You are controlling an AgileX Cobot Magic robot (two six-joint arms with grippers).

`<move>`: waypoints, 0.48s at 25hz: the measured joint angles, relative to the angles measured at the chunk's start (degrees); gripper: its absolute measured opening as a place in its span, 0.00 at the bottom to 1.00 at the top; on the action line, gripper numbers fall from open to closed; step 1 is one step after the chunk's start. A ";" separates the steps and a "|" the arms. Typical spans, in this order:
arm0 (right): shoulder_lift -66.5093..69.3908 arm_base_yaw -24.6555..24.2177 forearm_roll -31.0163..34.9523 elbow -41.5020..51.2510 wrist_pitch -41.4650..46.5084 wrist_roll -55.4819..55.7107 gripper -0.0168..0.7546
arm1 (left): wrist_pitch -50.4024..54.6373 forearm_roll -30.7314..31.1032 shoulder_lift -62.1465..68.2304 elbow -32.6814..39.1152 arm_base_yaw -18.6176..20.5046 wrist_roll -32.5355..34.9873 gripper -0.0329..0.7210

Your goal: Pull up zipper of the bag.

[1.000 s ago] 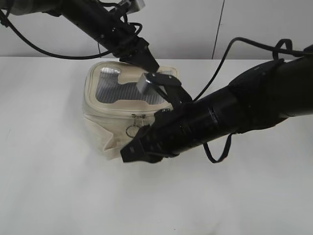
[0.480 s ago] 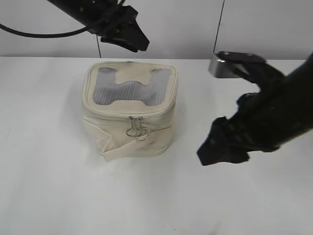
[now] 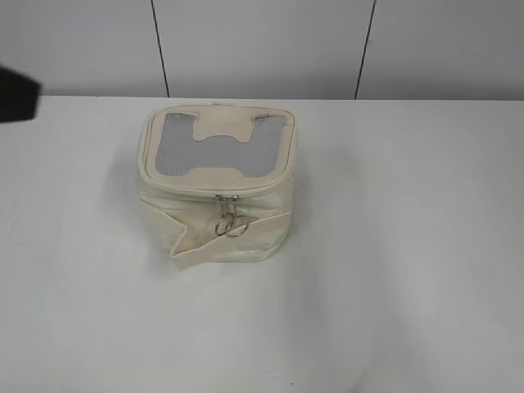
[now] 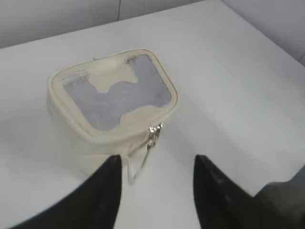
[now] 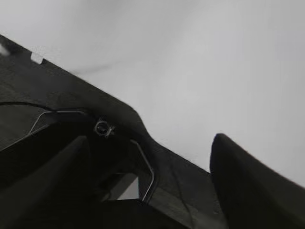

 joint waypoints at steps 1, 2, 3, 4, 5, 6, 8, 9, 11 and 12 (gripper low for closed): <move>-3.83 -0.06 -1.60 0.06 1.63 0.05 0.81 | 0.94 1.44 -5.26 2.63 0.00 -1.61 0.53; -7.61 -0.10 -2.96 0.12 2.64 0.07 0.82 | 2.57 3.45 -12.30 4.41 0.00 -3.93 0.60; -10.63 -0.10 -4.45 0.19 3.13 0.13 0.82 | 4.09 5.97 -17.88 6.04 0.00 -6.34 0.65; -14.01 -0.10 -5.55 0.29 3.39 0.18 0.83 | 6.24 8.65 -22.98 7.39 0.00 -9.75 0.69; -17.10 -0.10 -6.14 0.29 3.62 0.18 0.83 | 8.70 12.52 -27.02 8.51 0.00 -13.41 0.71; -19.39 -0.10 -6.48 0.29 3.68 0.18 0.83 | 11.32 16.55 -31.70 9.32 0.00 -16.43 0.73; -23.91 -0.10 -6.52 0.89 3.71 0.18 0.83 | 16.01 23.85 -39.48 11.36 0.09 -22.87 0.74; -25.40 -0.10 -6.54 1.55 3.71 0.18 0.82 | 18.01 27.47 -43.21 12.61 0.14 -25.19 0.74; -27.98 -0.10 -6.68 2.67 3.49 0.13 0.81 | 20.01 31.89 -49.47 15.20 0.20 -27.60 0.74; -28.89 -0.10 -6.74 3.01 2.59 0.13 0.80 | 20.29 33.01 -51.49 16.13 0.20 -28.34 0.74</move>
